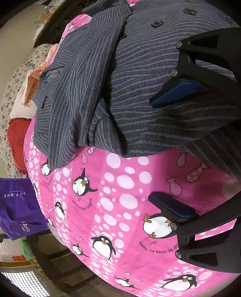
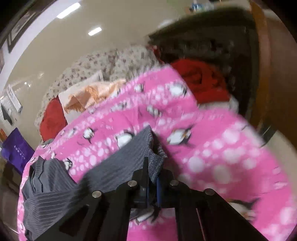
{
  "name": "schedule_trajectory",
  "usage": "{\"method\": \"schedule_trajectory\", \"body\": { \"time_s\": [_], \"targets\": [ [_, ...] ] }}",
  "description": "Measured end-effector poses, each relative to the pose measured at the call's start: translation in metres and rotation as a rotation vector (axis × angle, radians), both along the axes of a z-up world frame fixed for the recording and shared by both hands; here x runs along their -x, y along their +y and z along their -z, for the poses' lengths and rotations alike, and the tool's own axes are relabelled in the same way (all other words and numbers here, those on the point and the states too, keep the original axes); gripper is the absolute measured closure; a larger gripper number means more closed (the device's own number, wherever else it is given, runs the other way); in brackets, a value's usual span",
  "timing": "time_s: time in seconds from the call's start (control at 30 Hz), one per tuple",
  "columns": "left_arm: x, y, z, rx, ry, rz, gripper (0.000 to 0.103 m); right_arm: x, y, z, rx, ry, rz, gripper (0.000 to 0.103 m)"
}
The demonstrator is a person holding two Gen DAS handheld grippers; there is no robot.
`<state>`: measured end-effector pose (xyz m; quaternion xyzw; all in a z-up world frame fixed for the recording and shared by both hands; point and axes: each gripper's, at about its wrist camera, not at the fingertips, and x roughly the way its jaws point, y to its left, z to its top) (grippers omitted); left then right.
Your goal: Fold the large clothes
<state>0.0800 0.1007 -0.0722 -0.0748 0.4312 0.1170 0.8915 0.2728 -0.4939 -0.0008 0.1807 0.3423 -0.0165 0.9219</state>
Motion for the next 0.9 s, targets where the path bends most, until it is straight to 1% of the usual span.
{"method": "schedule_trajectory", "body": {
  "time_s": [0.07, 0.13, 0.27, 0.33, 0.4, 0.5, 0.57, 0.63, 0.7, 0.73, 0.77, 0.83, 0.9],
  "targets": [
    [0.000, 0.000, 0.000, 0.001, -0.001, 0.000, 0.010, 0.019, -0.012, -0.022, 0.040, -0.023, 0.032, 0.098],
    [0.000, 0.000, 0.000, 0.003, -0.003, 0.000, 0.010, 0.046, -0.034, -0.047, 0.099, -0.039, 0.106, 0.098],
    [0.002, 0.001, 0.000, 0.012, -0.008, -0.002, 0.010, 0.089, -0.065, -0.079, 0.148, -0.058, 0.217, 0.098],
    [0.003, 0.002, -0.001, 0.018, -0.013, -0.005, 0.010, 0.104, -0.066, -0.090, 0.174, -0.068, 0.242, 0.098],
    [0.008, 0.003, -0.004, 0.019, -0.021, -0.012, 0.010, 0.110, -0.051, -0.101, 0.189, -0.083, 0.216, 0.098],
    [0.018, 0.007, -0.014, 0.007, -0.047, -0.042, 0.010, 0.105, -0.002, -0.119, 0.173, -0.142, 0.105, 0.098],
    [0.027, 0.011, -0.022, -0.021, -0.079, -0.072, 0.010, 0.096, 0.047, -0.128, 0.156, -0.179, -0.011, 0.098],
    [0.034, 0.017, -0.028, -0.053, -0.104, -0.113, 0.010, 0.085, 0.108, -0.127, 0.129, -0.201, -0.149, 0.098],
    [0.040, 0.023, -0.030, -0.093, -0.106, -0.159, 0.010, 0.071, 0.175, -0.115, 0.125, -0.189, -0.284, 0.098],
    [0.042, 0.027, -0.029, -0.119, -0.092, -0.190, 0.010, 0.065, 0.203, -0.107, 0.131, -0.177, -0.334, 0.098],
    [0.043, 0.030, -0.027, -0.135, -0.078, -0.214, 0.010, 0.059, 0.242, -0.094, 0.150, -0.161, -0.395, 0.098],
    [0.044, 0.035, -0.018, -0.163, -0.029, -0.270, 0.010, 0.054, 0.297, -0.076, 0.171, -0.139, -0.470, 0.098],
    [0.040, 0.039, -0.005, -0.169, 0.039, -0.288, 0.010, 0.052, 0.351, -0.056, 0.173, -0.123, -0.544, 0.098]
  ]
}}
